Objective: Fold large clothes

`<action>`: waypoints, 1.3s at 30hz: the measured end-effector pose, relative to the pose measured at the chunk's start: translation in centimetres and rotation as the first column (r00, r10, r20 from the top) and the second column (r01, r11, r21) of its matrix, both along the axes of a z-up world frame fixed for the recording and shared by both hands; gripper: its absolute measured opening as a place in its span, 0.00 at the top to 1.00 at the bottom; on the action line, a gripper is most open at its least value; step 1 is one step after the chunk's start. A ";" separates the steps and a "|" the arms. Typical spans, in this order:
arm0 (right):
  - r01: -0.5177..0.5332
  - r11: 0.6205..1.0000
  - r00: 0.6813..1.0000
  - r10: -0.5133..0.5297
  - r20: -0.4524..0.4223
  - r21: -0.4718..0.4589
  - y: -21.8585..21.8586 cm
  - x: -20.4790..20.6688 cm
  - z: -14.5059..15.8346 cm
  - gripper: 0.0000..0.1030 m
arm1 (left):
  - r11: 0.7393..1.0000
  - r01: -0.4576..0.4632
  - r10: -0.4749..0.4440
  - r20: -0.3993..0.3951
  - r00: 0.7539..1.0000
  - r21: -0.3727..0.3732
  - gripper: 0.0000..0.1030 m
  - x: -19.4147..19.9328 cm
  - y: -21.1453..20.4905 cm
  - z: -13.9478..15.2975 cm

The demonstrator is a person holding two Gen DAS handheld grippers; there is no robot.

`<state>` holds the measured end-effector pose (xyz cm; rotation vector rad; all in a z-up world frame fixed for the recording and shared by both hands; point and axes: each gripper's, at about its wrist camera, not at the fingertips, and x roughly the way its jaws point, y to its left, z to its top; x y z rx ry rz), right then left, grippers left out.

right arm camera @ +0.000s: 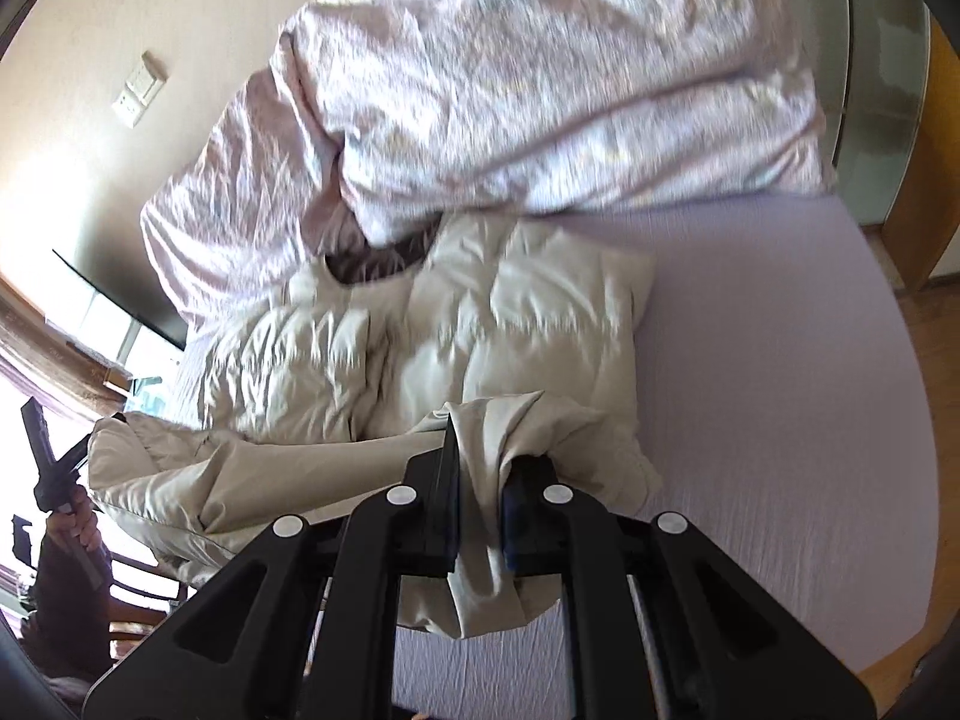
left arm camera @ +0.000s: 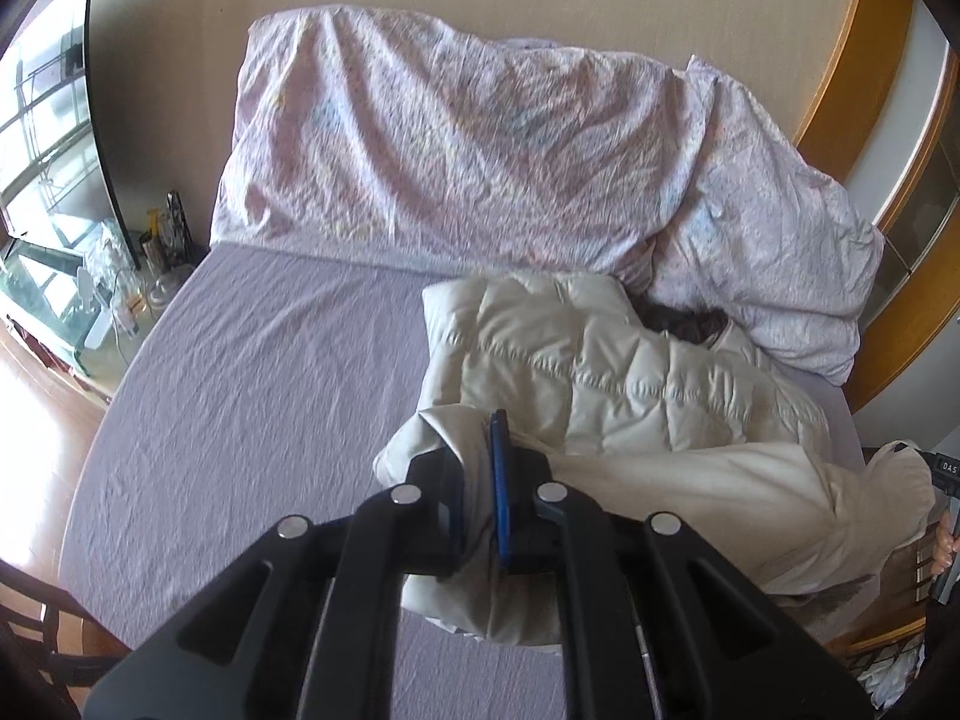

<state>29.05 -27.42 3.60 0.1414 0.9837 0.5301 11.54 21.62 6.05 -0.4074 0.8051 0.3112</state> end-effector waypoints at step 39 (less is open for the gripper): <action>0.334 0.936 0.935 -0.344 -0.088 -0.109 6.5 17.9 -6.9 0.90 | 0.992 -0.123 0.117 -0.174 0.978 -0.027 0.91 21.1 6.3 -7.6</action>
